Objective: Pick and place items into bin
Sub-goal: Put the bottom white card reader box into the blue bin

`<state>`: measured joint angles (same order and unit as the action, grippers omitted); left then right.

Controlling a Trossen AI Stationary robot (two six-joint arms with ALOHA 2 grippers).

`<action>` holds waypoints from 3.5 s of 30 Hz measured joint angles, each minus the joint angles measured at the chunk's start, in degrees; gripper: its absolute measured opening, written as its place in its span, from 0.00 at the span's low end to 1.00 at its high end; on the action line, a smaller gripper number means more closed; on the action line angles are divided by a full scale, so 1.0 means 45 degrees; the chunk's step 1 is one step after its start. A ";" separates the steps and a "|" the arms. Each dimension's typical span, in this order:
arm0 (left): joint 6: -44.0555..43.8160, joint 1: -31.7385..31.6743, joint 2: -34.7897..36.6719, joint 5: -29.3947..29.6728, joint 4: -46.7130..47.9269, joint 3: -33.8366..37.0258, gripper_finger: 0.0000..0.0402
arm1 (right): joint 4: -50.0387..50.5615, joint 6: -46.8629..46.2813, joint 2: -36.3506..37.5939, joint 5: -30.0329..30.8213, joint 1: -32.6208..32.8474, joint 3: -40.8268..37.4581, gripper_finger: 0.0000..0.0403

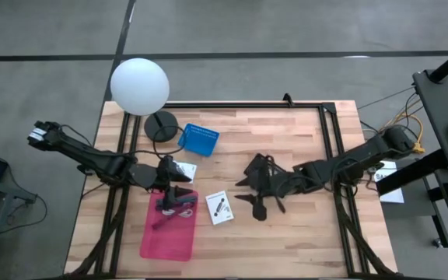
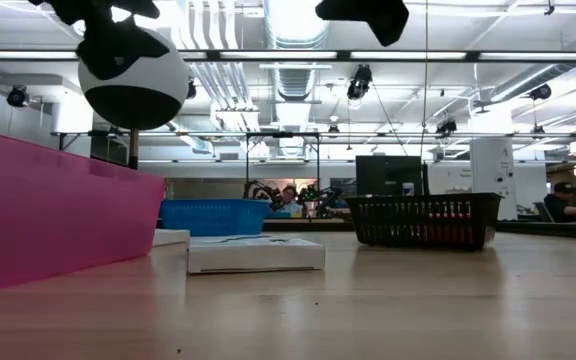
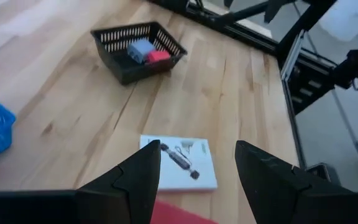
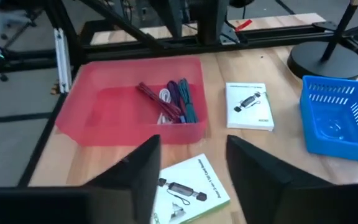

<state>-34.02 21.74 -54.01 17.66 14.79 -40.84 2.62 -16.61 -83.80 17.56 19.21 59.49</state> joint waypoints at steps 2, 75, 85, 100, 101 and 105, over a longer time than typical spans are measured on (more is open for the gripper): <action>0.0290 -0.0002 -0.0349 0.0032 -0.0815 0.0009 0.48 | 0.0007 0.0147 -0.0382 0.0131 0.0135 0.0236 0.34; -0.1799 -0.6114 -0.8774 -1.0255 -0.5059 -0.1022 0.30 | -0.0285 0.1688 -0.4305 -0.3210 0.1421 0.0727 0.49; -0.0865 -0.6573 -0.8774 -1.0251 -0.4615 -0.1016 0.01 | -0.1751 0.3244 -0.4909 -0.3529 0.1542 0.0887 0.48; -0.0581 -0.6581 -0.9219 -1.0482 -0.2568 -0.1170 0.00 | -0.1641 0.2791 -0.6851 -0.1898 0.1537 0.1583 0.49; -0.0549 -0.6581 -0.9336 -1.0445 -0.2542 -0.1212 0.00 | -0.1655 0.2790 -0.6851 -0.1898 0.1533 0.1605 0.49; -0.0240 -0.6572 -0.9958 -1.0168 -0.2385 -0.1388 0.00 | -0.1649 0.2824 -0.6851 -0.1864 0.1528 0.1723 0.49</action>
<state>-35.09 -7.84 -98.82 -28.10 4.05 -47.08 -4.80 -3.90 -114.63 9.17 26.09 67.24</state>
